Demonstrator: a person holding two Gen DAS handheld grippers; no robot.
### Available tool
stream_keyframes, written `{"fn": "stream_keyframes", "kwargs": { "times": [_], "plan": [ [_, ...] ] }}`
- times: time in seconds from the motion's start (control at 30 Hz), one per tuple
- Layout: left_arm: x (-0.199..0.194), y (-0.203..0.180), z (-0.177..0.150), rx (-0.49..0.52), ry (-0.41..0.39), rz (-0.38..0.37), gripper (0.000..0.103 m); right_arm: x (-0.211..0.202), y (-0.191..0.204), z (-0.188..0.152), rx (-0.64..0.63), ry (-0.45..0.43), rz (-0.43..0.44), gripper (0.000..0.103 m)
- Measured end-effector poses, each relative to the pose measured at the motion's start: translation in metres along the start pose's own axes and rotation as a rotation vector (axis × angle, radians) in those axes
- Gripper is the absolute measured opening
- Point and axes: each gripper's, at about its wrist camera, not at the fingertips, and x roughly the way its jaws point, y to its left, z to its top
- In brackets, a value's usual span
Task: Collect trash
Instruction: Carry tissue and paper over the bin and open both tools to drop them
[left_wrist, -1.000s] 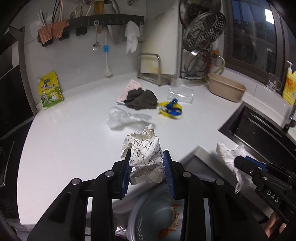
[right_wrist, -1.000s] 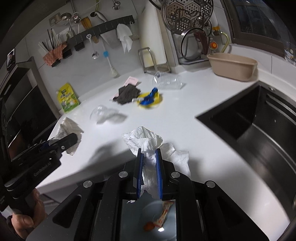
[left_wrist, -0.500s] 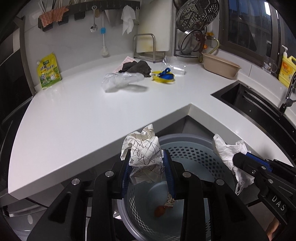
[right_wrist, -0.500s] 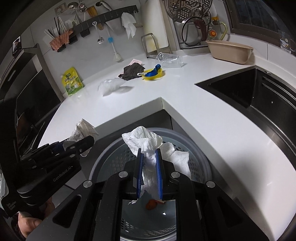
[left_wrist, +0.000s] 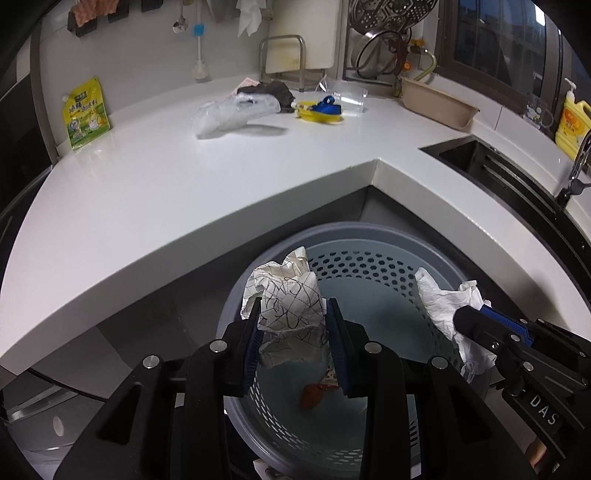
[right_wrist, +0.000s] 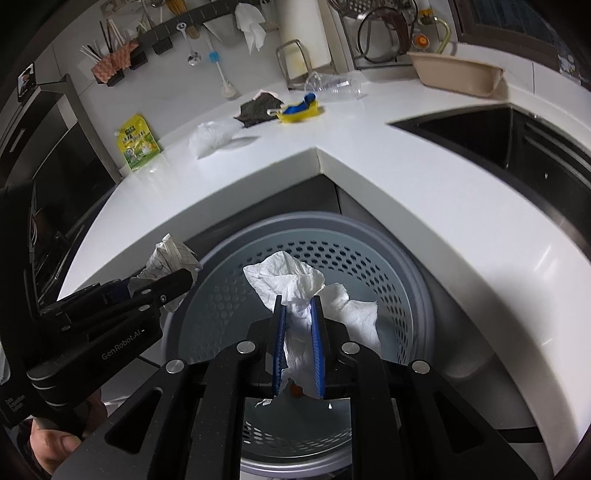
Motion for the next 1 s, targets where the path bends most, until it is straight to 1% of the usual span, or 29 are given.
{"fn": "stream_keyframes", "kwargs": {
  "times": [0.07,0.4,0.53,0.73,0.77,0.8,0.87,0.9,0.93,1.0],
  "plan": [
    [0.005,0.0,-0.001,-0.006,0.016,-0.01,0.033,0.004,-0.003,-0.002,0.01,0.009,0.002,0.013],
    [0.016,-0.002,-0.002,-0.004,0.05,-0.013,0.034,0.014,-0.009,-0.003,0.023,0.03,-0.001,0.014],
    [0.017,-0.001,-0.003,0.0,0.052,-0.011,0.036,0.015,-0.011,-0.003,0.029,0.03,-0.006,0.014],
    [0.017,0.0,-0.003,-0.003,0.051,-0.005,0.036,0.014,-0.012,-0.003,0.03,0.031,-0.01,0.014],
    [0.017,0.0,-0.002,-0.005,0.051,-0.003,0.038,0.014,-0.013,-0.003,0.03,0.03,-0.01,0.015],
    [0.017,0.001,-0.002,-0.007,0.05,-0.001,0.039,0.014,-0.013,-0.003,0.031,0.029,-0.01,0.018],
    [0.017,0.003,-0.002,-0.012,0.047,0.002,0.045,0.013,-0.014,-0.003,0.034,0.023,-0.017,0.028],
    [0.016,0.004,-0.002,-0.015,0.046,0.005,0.048,0.011,-0.014,-0.003,0.04,0.016,-0.023,0.039],
    [0.016,0.005,-0.001,-0.018,0.045,0.009,0.052,0.01,-0.015,-0.003,0.046,0.008,-0.027,0.047],
    [0.016,0.007,-0.001,-0.023,0.045,0.015,0.055,0.007,-0.017,-0.002,0.054,-0.008,-0.03,0.048]
  ]
}}
